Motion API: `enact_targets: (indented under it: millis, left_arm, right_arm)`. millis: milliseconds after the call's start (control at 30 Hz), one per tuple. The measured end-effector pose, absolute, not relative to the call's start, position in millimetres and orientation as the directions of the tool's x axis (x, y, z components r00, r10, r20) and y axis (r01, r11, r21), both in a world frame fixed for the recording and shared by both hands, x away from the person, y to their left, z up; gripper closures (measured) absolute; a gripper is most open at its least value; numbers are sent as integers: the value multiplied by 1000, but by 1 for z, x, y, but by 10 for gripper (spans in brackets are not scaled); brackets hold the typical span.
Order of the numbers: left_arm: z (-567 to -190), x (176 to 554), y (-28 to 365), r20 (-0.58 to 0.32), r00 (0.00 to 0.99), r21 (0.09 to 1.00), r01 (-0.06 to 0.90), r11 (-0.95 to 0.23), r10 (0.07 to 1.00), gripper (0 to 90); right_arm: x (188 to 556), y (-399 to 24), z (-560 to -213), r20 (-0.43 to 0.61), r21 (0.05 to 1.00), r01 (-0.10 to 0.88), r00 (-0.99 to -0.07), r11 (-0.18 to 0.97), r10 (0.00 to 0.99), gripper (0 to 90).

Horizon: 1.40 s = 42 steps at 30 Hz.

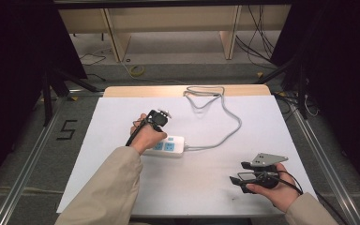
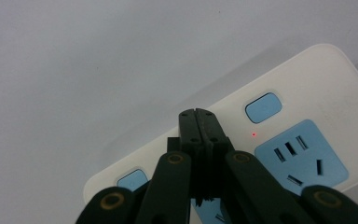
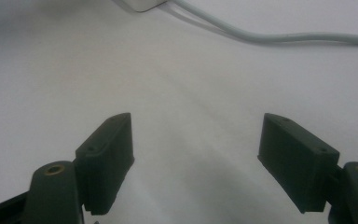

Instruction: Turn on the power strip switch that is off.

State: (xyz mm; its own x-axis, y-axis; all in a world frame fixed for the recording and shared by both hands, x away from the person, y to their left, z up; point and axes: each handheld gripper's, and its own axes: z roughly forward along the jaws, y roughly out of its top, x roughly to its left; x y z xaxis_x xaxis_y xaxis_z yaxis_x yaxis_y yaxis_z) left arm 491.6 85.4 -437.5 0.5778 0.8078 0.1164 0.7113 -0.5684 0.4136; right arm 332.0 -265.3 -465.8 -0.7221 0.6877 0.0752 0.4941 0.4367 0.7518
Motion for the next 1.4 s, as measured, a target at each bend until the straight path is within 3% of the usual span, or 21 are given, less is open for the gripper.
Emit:
enact_targets:
  millis: [133, 733, 1400]
  left_arm:
    - [-437, 494, 87, 94, 573, 413, 722, -556, 814, 900]
    - [-438, 492, 78, 164, 590, 379, 702, -603, 791, 899]
    - [-438, 491, 81, 145, 581, 399, 707, -584, 801, 898]
  right_arm:
    - [332, -265, -466, 74, 751, 493, -723, 438, 687, 265]
    - [332, -265, -466, 72, 751, 491, -726, 442, 684, 265]
    - [332, -266, -466, 77, 750, 498, -720, 436, 690, 265]
